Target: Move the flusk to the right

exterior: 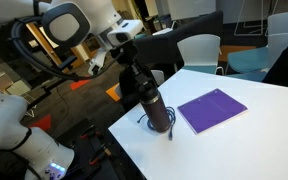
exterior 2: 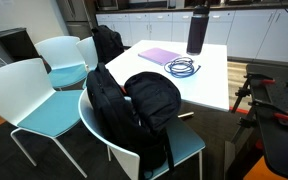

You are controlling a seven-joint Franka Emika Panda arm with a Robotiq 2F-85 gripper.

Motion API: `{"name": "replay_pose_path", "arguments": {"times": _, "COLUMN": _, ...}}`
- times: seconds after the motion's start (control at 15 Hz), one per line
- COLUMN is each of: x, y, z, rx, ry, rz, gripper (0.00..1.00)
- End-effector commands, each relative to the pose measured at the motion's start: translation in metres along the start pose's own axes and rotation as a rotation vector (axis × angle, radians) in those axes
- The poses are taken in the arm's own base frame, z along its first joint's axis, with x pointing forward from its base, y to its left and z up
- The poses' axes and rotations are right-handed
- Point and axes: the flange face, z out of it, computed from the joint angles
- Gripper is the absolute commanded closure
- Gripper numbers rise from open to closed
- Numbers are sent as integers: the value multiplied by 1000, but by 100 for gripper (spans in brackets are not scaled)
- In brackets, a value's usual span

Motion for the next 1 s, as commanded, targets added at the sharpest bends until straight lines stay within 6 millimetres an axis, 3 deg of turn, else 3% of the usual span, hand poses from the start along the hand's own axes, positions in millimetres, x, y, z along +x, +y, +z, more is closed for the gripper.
{"name": "replay_pose_path", "arguments": {"times": 0.0, "x": -13, "y": 28, "z": -14, "rx": -11, "ry": 47, "rz": 123, "gripper": 94}}
{"name": "replay_pose_path", "arguments": {"times": 0.27, "x": -16, "y": 52, "z": -6, "rx": -81, "ry": 69, "rz": 230, "gripper": 94}}
{"name": "replay_pose_path", "arguments": {"times": 0.93, "x": -12, "y": 68, "z": 30, "rx": -196, "ry": 94, "rz": 358, "gripper": 94}}
